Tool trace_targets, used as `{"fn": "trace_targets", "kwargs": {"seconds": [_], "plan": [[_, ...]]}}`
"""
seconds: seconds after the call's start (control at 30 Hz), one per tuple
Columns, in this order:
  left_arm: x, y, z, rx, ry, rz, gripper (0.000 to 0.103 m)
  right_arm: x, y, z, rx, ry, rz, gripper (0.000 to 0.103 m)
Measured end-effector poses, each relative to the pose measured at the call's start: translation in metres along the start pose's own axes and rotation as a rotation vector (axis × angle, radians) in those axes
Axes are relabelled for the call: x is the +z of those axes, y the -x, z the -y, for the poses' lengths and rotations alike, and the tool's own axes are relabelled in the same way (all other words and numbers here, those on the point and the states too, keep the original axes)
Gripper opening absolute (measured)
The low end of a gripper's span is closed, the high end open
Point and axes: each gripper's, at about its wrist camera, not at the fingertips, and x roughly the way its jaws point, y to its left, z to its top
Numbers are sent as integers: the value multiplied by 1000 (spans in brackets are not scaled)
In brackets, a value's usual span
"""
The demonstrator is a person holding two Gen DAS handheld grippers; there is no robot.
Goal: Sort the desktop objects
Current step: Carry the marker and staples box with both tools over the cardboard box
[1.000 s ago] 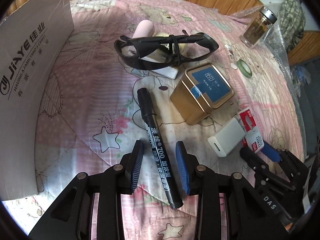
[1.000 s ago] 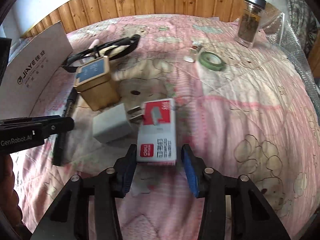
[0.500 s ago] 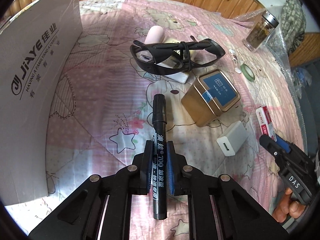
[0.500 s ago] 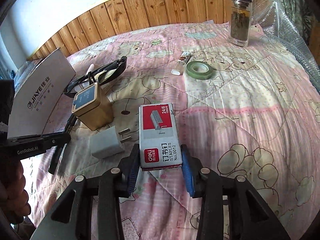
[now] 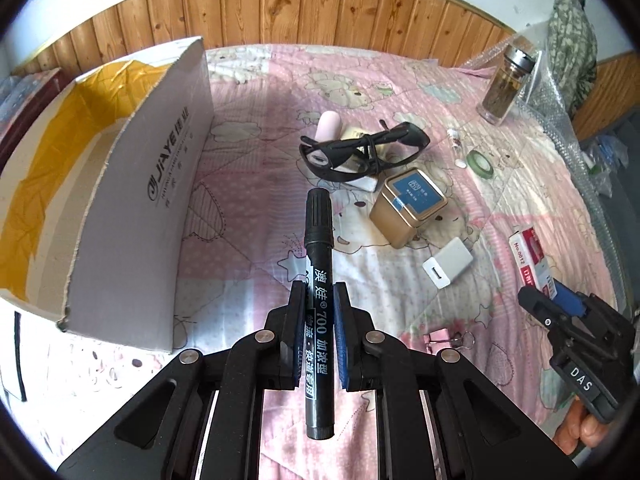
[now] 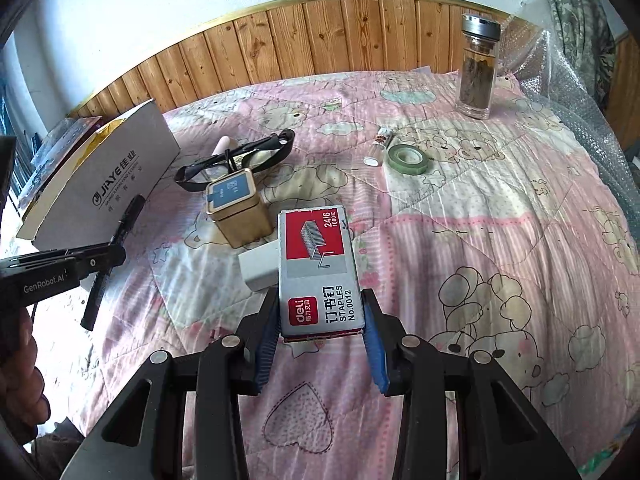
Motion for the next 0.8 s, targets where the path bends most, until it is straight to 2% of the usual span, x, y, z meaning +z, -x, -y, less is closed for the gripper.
{"fn": "trace_targets", "kwargs": {"seconds": [0.27, 0.8], "plan": [[-11, 36, -14, -39, 47, 49, 13, -8, 25, -34, -6, 50, 26, 40], [-36, 96, -55, -34, 126, 161, 13, -10, 53, -109, 8, 146, 69, 40]]}}
